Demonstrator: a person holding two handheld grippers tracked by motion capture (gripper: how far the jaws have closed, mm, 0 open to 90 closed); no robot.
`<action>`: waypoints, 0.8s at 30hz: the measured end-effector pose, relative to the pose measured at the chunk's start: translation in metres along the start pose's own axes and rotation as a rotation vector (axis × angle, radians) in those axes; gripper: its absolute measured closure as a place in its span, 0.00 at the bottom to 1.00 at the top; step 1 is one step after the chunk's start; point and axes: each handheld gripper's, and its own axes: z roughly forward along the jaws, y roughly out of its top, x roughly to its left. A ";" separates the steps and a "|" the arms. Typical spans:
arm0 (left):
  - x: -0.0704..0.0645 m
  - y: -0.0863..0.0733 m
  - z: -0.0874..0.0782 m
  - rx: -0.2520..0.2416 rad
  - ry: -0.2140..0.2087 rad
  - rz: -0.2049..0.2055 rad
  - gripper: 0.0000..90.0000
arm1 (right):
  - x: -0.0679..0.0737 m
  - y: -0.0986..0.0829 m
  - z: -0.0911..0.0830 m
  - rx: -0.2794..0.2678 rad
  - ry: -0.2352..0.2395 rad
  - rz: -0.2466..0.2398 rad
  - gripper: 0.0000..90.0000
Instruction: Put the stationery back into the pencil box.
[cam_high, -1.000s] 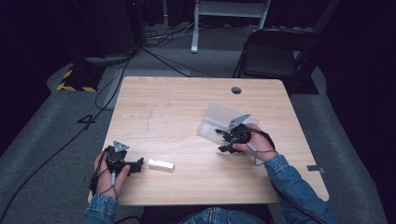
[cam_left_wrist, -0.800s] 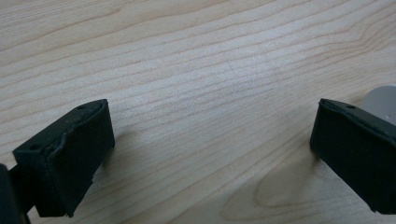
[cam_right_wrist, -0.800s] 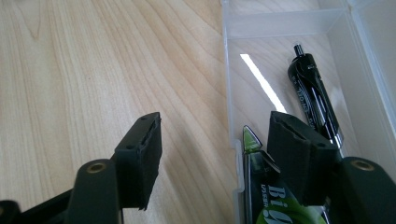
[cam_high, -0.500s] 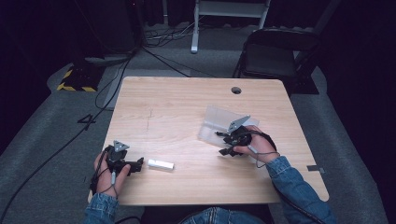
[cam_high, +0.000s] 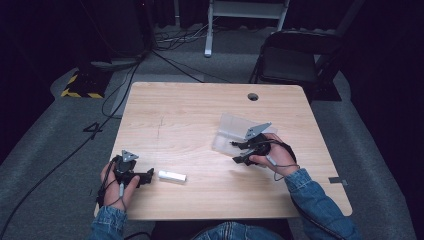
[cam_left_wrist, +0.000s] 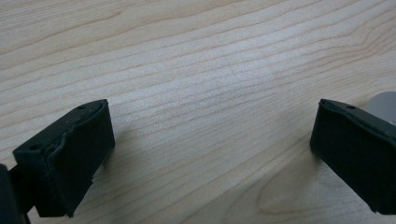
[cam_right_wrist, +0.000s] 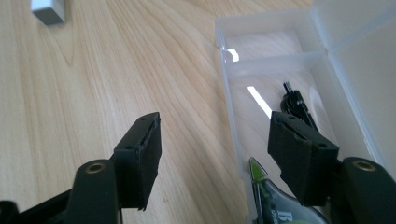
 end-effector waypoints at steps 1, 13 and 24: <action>0.000 0.000 0.000 -0.001 0.000 -0.001 0.00 | 0.000 0.000 0.000 0.000 0.000 0.000 0.40; 0.000 -0.001 0.000 -0.005 0.003 -0.004 0.00 | 0.037 0.027 -0.001 -0.060 0.034 -0.058 0.40; 0.000 -0.001 0.000 -0.005 0.003 -0.004 0.00 | 0.067 0.043 0.014 -0.065 0.088 -0.101 0.40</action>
